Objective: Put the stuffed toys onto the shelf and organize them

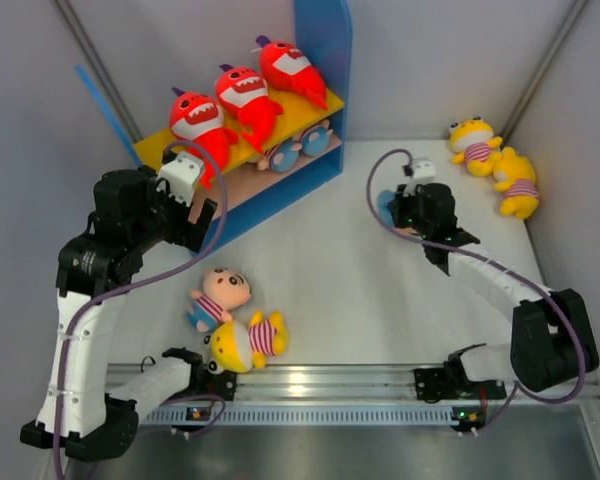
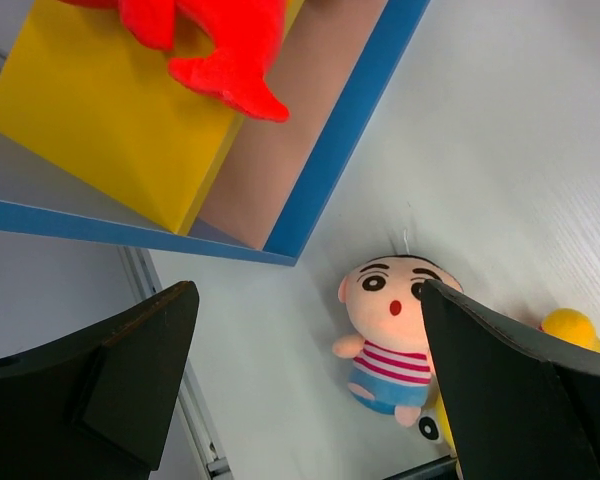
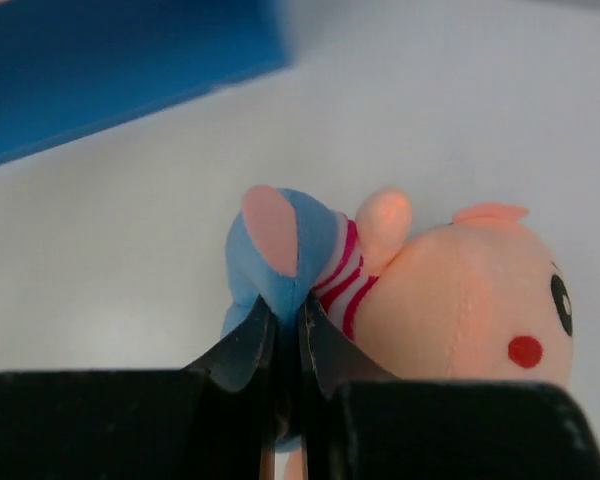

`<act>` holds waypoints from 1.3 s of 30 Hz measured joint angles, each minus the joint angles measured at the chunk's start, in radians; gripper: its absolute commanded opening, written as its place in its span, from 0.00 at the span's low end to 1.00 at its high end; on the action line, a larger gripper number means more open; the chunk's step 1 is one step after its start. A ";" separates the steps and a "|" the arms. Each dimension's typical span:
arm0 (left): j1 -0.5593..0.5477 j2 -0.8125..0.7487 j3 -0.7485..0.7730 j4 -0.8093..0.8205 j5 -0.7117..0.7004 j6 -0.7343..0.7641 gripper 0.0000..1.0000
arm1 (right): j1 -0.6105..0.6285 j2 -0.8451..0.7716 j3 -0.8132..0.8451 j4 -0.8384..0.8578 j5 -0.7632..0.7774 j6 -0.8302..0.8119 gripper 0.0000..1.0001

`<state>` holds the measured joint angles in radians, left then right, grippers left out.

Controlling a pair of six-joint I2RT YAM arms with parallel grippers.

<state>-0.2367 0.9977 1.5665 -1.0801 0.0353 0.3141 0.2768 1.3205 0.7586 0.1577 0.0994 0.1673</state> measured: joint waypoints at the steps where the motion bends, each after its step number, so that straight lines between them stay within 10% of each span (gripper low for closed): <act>1: 0.000 0.000 -0.013 -0.001 0.000 0.002 0.99 | 0.063 0.002 0.026 0.027 -0.117 -0.087 0.00; 8: 0.000 0.000 -0.072 -0.007 0.073 0.035 0.99 | 0.348 0.080 0.253 0.064 -0.781 -0.471 0.00; 14: 0.000 0.000 -0.095 -0.031 0.233 0.079 0.99 | 0.456 0.224 0.526 -0.057 -1.046 -0.646 0.00; 33: -0.019 0.129 -0.059 -0.040 0.430 0.172 0.98 | 0.526 0.457 0.813 -0.205 -1.180 -0.743 0.00; 36: -0.019 0.158 -0.059 -0.041 0.427 0.189 0.90 | 0.528 0.457 0.813 -0.209 -1.188 -0.755 0.00; 39: -0.023 0.180 -0.059 -0.044 0.433 0.191 0.53 | 0.528 0.457 0.813 -0.210 -1.189 -0.763 0.00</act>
<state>-0.2600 1.1774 1.5078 -1.1244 0.4679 0.5049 0.8051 1.7779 1.5715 -0.0521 -1.0897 -0.5957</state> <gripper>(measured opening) 0.727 0.061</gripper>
